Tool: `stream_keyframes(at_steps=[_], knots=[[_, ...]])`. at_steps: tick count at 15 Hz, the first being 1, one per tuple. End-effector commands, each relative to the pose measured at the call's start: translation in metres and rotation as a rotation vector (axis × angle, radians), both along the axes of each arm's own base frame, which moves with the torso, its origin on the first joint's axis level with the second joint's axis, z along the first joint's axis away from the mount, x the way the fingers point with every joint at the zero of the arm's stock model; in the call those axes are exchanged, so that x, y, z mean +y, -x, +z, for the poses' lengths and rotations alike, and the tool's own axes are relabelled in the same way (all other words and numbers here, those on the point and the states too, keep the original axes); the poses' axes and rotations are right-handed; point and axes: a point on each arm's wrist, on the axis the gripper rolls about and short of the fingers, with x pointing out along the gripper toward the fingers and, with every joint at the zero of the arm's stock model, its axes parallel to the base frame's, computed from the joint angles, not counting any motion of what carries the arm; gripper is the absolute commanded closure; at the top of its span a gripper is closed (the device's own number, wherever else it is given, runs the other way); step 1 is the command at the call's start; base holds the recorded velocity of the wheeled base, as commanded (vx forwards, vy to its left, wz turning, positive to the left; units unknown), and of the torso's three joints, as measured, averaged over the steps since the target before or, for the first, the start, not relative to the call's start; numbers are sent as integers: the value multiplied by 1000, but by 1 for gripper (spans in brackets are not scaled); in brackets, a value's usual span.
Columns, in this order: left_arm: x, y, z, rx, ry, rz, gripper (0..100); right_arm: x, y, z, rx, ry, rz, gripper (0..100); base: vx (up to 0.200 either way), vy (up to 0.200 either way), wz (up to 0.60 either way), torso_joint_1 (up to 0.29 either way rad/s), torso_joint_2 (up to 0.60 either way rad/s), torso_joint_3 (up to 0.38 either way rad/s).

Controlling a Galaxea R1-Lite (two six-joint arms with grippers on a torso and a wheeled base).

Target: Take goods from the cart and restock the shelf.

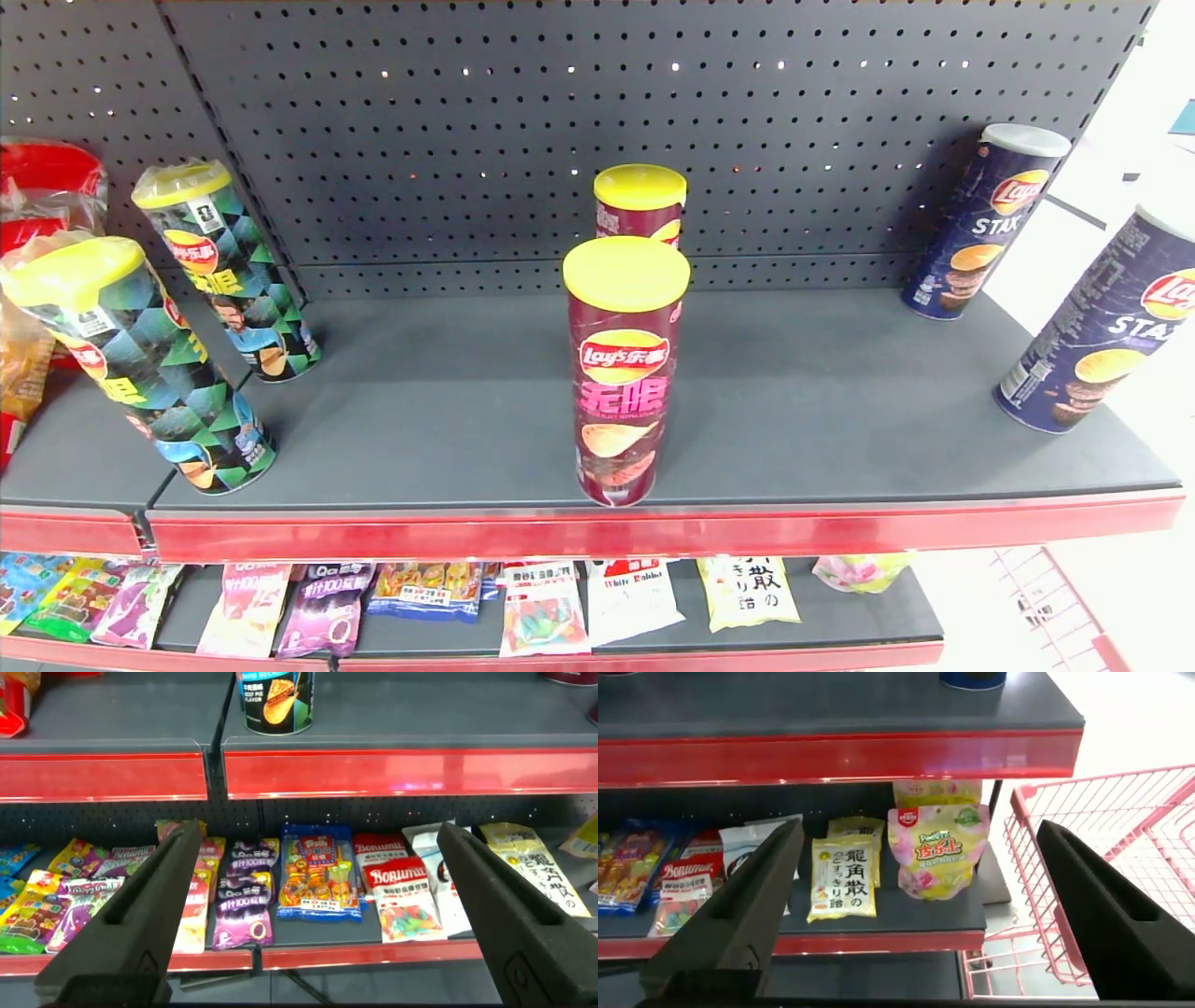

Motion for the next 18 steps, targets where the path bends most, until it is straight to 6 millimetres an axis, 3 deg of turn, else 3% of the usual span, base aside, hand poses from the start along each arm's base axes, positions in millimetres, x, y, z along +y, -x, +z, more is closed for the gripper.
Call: stream_keyframes(at_steps=[1, 3, 6, 17, 18], knots=[[0, 0, 0, 0, 0, 0, 0, 0, 0, 0, 2, 0, 1, 0, 0, 0, 0, 0, 0, 0], [0, 0, 0, 0, -3, 0, 0, 0, 0, 0, 2, 0, 1, 0, 0, 0, 0, 0, 0, 0], [0, 0, 0, 0, -3, 0, 0, 0, 0, 0, 2, 0, 1, 0, 0, -200, 0, -4, 1, -1], [0, 0, 1, -7, -6, -21, 0, 0, 0, 0, 2, 0, 1, 0, 0, 0, 0, 0, 0, 0], [0, 4, 30, -101, 28, -53, 0, 0, 0, 0, 2, 0, 1, 0, 0, 0, 0, 0, 0, 0]])
